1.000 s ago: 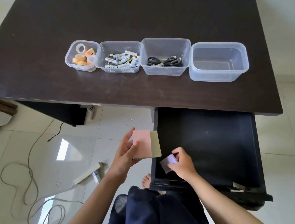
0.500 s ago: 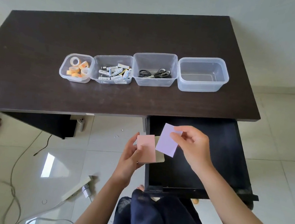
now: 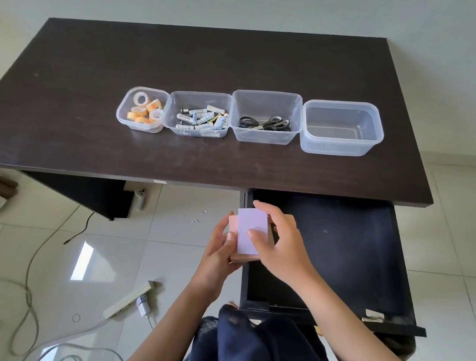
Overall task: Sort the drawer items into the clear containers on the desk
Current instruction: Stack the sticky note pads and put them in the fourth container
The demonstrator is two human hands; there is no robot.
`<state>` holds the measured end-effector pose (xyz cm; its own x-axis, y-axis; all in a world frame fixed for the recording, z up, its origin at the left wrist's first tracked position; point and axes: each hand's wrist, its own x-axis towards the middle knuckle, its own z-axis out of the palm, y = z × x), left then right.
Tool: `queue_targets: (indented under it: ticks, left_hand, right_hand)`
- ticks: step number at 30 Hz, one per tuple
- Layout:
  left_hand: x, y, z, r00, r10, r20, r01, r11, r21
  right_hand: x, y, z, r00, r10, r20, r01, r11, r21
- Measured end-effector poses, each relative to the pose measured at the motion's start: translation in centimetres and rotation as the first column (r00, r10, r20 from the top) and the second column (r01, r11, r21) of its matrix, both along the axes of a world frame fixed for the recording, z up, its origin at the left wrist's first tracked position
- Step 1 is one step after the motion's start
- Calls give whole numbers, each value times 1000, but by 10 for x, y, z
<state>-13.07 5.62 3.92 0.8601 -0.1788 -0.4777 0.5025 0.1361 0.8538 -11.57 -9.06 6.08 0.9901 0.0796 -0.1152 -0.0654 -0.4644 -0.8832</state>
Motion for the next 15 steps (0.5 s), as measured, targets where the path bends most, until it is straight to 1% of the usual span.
queue_targets:
  ticks: [4, 8, 11, 15]
  left_hand:
    - [6, -2, 1, 1000, 20, 1, -19, 998, -60]
    - [10, -4, 1, 999, 42, -13, -43, 995, -93]
    - [12, -6, 3, 998, 67, -20, -69, 993, -97]
    - [15, -9, 6, 996, 82, -39, -86, 991, -101]
  right_hand:
    - [-4, 7, -2, 999, 21, -35, -21, 1000, 6]
    - [-6, 9, 0, 998, 64, 5, -64, 996, 66]
    - [-7, 3, -1, 996, 86, 37, -87, 996, 8]
    - [-12, 0, -5, 993, 118, 4, -118, 993, -11]
